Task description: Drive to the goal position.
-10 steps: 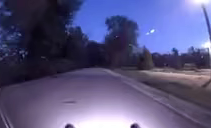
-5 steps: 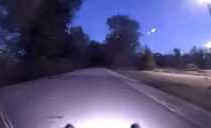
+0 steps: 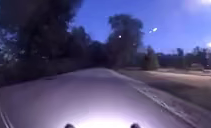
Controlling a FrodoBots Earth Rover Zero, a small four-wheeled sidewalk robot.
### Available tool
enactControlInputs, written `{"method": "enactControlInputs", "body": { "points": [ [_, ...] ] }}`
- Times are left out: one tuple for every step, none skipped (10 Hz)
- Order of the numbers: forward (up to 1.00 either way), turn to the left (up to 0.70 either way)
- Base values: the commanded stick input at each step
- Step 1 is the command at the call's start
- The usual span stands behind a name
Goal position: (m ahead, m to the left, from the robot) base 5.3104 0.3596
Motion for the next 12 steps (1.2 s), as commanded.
{"method": "enactControlInputs", "body": {
  "points": [
    [1.00, 0.00],
    [1.00, 0.00],
    [1.00, 0.00],
    [1.00, 0.00],
    [1.00, 0.00],
    [1.00, 0.00],
    [1.00, 0.00],
    [1.00, 0.00],
    [1.00, 0.00],
    [1.00, 0.00],
    [1.00, 0.00],
    [1.00, 0.00]
  ]
}}
